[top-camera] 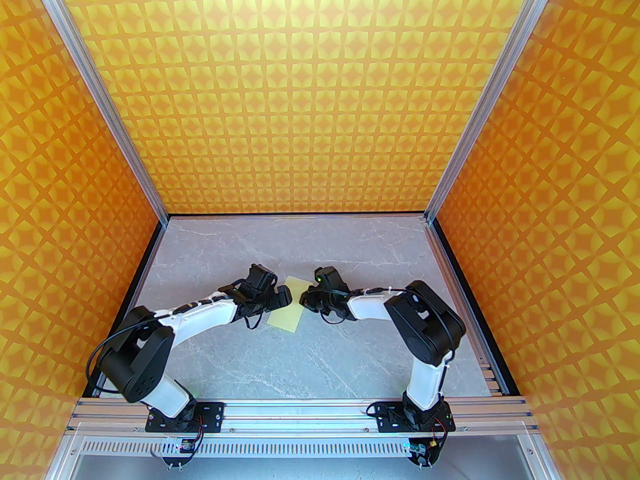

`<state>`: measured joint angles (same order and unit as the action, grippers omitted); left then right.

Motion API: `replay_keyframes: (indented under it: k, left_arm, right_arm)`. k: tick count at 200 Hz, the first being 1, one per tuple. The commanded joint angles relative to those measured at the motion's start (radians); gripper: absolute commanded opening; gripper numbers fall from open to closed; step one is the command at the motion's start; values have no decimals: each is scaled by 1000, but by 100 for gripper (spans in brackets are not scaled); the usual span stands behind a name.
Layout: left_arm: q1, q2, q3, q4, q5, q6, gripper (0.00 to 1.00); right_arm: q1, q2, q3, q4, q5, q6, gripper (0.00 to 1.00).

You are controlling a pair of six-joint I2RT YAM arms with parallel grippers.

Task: Fold a paper plane with a square sheet of paper (fold left side to right side)

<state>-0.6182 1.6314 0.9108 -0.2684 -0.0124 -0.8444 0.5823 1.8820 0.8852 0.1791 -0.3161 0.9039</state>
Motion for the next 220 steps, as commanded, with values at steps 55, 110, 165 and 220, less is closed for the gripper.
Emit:
replay_keyframes:
  k: [55, 110, 165, 220]
  left_arm:
    - [8, 123, 17, 105, 178, 2, 92]
    - [-15, 75, -48, 190, 267, -39, 90]
    - [-35, 71, -53, 155, 274, -57, 88]
    - [-57, 31, -57, 194, 283, -47, 89]
  right_arm:
    - [1, 13, -9, -69, 32, -58, 0]
    - [1, 15, -24, -60, 29, -53, 0]
    - [1, 8, -35, -47, 22, -48, 0]
    - [1, 11, -49, -30, 10, -45, 0]
